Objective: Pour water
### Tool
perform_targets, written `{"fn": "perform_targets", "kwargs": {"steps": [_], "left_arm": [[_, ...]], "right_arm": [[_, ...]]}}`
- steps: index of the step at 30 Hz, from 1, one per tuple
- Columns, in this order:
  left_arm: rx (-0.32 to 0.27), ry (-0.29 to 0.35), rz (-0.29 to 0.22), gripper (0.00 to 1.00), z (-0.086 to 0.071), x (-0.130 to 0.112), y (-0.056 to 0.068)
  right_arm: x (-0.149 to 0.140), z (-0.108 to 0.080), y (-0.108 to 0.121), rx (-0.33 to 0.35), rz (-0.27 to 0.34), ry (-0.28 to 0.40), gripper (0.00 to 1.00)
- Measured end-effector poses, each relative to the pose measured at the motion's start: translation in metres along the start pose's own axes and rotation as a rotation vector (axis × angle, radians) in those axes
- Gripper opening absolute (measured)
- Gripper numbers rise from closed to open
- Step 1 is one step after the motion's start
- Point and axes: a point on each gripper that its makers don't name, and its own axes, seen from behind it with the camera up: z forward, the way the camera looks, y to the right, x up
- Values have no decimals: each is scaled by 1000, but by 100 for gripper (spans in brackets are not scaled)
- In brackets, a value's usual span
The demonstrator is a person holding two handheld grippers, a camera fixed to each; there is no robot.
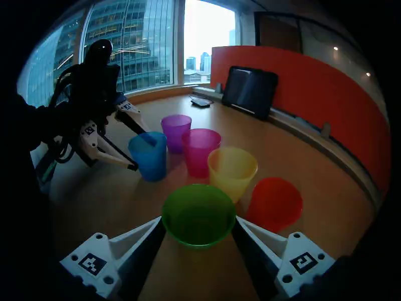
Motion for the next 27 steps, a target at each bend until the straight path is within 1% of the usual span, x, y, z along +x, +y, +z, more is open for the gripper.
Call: {"fn": "perform_targets", "kwargs": {"steps": [2,4,9,12,18,27], "left_arm": [[1,-2,1,96,-1,-1,0],[4,-3,2,96,-3,-1,0],[17,0,-2,96,-9,-3,-2],[26,2,-10,96,-14,-5,-3],[50,8,-25,96,-27,-11,-7],[104,35,-45,96,-52,-15,-12]], "right_arm": [[-1,-1,0,1,5,0,98],[-3,-3,0,-1,7,-4,100],[-12,-11,2,-23,13,-11,99],[-15,-19,4,-39,27,-8,99],[-22,-37,8,-76,44,-1,99],[-26,-63,12,-139,66,32,99]]}}
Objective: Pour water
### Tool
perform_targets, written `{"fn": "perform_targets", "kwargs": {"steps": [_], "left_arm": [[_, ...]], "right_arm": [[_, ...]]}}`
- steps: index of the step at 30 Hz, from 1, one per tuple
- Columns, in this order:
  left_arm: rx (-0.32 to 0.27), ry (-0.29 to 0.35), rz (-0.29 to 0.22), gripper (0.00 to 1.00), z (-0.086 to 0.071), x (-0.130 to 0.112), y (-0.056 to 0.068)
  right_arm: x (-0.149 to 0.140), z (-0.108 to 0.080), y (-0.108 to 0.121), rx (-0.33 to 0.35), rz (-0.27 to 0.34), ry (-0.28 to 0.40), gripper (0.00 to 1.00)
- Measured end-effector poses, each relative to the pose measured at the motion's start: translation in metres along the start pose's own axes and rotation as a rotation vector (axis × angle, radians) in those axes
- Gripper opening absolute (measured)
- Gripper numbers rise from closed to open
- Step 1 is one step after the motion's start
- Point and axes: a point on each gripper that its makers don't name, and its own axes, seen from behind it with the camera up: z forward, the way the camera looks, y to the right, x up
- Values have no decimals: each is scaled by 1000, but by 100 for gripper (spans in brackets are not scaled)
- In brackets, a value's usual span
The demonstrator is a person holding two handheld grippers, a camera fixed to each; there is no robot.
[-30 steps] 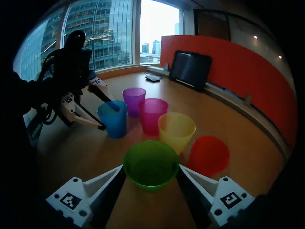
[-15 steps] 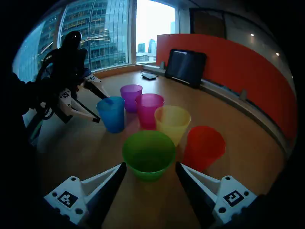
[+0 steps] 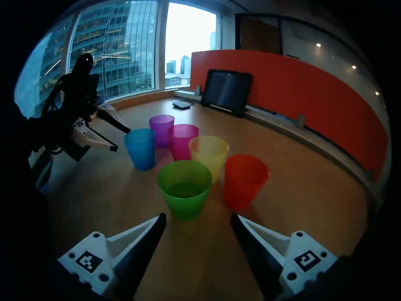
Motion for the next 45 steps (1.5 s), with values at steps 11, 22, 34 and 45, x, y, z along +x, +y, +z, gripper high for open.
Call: {"fn": "perform_targets", "kwargs": {"steps": [11,22,34,45], "left_arm": [[107,53,-15,96,-22,2,-18],[240,180,-66,96,-46,21,-48],[365,305,-104,96,-73,36,-74],[471,402,-96,96,-100,50,-84]], "right_arm": [[8,-28,10,-84,25,62,99],[40,-52,43,-235,68,179,99],[61,-65,63,-383,92,290,99],[74,-86,87,-557,147,409,100]]}}
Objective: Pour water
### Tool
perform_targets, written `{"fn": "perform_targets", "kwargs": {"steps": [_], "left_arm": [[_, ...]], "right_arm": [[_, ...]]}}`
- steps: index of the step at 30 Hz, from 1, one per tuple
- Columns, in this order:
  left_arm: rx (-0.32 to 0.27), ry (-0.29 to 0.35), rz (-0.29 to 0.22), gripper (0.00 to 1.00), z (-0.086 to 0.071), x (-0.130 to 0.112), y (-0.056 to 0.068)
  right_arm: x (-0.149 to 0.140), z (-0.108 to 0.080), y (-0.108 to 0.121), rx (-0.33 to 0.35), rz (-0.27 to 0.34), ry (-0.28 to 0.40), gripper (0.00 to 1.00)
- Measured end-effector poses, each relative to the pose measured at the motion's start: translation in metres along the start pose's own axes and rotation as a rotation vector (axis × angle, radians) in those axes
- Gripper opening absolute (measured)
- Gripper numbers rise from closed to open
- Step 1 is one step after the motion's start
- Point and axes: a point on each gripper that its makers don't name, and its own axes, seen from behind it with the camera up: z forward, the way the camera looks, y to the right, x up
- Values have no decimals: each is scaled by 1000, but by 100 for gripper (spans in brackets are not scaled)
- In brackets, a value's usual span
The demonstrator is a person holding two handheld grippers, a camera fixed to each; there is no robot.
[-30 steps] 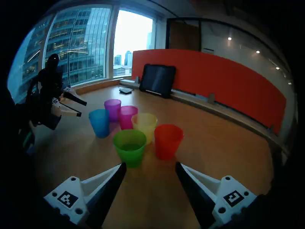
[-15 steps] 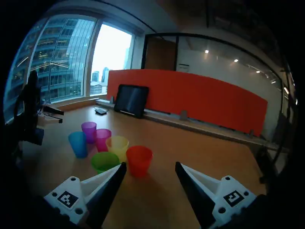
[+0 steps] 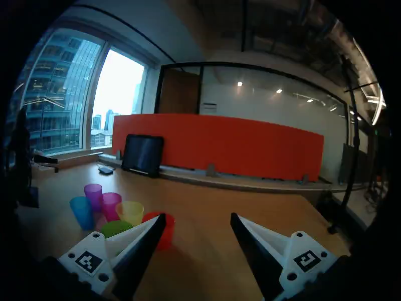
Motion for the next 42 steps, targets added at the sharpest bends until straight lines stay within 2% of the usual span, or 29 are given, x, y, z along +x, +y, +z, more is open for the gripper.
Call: {"fn": "perform_targets", "kwargs": {"steps": [6,15,18,27,42], "left_arm": [[41,49,-33,96,-5,10,-5],[116,116,-33,96,-12,28,-16],[133,131,-35,96,-13,31,-19],[177,163,-37,96,-13,29,-26],[232,163,-16,96,-10,6,-29]], "right_arm": [[18,-4,8,-75,28,72,100],[36,-14,24,-181,48,151,100],[41,-18,27,-203,75,174,100],[41,-29,30,-214,134,194,99],[46,-31,23,-201,152,198,99]]}}
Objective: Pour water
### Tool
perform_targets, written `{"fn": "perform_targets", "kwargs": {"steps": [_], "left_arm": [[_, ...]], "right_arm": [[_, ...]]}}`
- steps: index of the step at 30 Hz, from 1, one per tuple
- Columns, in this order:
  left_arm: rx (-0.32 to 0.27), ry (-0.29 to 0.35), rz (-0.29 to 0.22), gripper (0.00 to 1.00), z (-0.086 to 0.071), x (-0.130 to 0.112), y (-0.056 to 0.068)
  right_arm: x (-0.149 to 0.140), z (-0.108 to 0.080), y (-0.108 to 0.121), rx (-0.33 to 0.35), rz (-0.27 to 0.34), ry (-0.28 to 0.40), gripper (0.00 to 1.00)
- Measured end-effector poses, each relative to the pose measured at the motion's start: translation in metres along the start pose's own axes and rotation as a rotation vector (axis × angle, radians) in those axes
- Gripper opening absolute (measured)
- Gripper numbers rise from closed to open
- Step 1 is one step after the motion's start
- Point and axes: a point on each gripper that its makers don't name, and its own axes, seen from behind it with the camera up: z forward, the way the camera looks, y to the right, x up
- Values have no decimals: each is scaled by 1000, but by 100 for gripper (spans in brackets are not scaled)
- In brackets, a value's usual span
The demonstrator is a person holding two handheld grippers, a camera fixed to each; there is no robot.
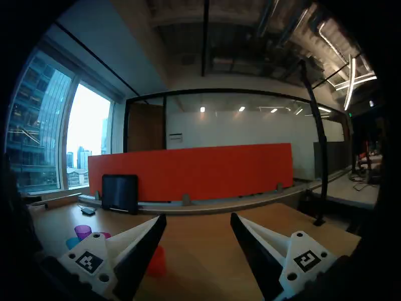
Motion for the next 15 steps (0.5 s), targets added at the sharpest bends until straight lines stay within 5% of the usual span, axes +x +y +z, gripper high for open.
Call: {"fn": "perform_targets", "kwargs": {"steps": [15], "left_arm": [[15,-6,-61,96,-2,-20,2]], "right_arm": [[13,2,-11,4,-29,0,99]]}}
